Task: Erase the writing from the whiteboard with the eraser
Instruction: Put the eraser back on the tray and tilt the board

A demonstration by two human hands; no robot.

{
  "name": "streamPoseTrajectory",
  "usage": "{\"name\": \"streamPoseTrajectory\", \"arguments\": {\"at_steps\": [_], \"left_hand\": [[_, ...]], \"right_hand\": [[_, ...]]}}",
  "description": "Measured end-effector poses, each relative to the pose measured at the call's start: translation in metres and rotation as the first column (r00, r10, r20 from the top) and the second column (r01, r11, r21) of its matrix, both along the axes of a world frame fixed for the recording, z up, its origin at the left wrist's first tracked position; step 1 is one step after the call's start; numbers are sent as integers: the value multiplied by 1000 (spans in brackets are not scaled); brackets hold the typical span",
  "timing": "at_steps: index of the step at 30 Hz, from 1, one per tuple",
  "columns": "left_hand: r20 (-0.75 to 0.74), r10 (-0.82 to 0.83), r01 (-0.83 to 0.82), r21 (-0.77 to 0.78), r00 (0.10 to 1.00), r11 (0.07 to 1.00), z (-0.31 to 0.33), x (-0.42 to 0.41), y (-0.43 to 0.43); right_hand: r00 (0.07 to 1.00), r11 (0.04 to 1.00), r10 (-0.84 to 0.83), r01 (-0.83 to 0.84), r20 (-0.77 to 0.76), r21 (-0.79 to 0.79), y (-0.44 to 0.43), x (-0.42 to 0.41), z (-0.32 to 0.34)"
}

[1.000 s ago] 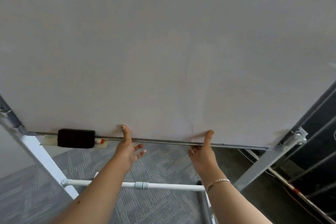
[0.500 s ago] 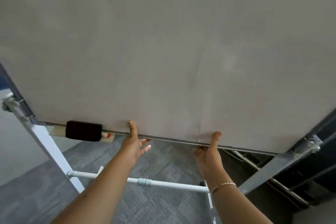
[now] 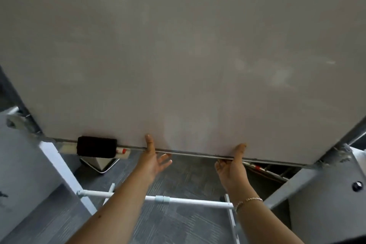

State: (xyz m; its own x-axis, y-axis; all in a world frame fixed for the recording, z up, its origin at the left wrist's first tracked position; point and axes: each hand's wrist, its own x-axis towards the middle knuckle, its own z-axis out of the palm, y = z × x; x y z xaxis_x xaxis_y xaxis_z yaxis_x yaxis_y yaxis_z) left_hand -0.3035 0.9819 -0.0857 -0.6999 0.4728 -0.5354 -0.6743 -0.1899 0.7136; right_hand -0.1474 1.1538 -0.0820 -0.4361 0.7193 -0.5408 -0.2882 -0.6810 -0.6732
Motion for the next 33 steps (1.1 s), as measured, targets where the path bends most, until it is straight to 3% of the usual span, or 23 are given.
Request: {"name": "streamPoseTrajectory", "arguments": {"at_steps": [8,23,33], "left_hand": [[4,-167,167,17,986,986,1,-33,62],[-15,-267,268,31,963,963,-10,-83,184],[31,-333,333,15,942,943,1,-98,321]], "right_hand": [[996,995,-88,87,3,44,44,-12,-4],[978,978,-192,183,85,104,133,-33,-13],[958,959,-276,269,81,84,255,-42,-7]]}}
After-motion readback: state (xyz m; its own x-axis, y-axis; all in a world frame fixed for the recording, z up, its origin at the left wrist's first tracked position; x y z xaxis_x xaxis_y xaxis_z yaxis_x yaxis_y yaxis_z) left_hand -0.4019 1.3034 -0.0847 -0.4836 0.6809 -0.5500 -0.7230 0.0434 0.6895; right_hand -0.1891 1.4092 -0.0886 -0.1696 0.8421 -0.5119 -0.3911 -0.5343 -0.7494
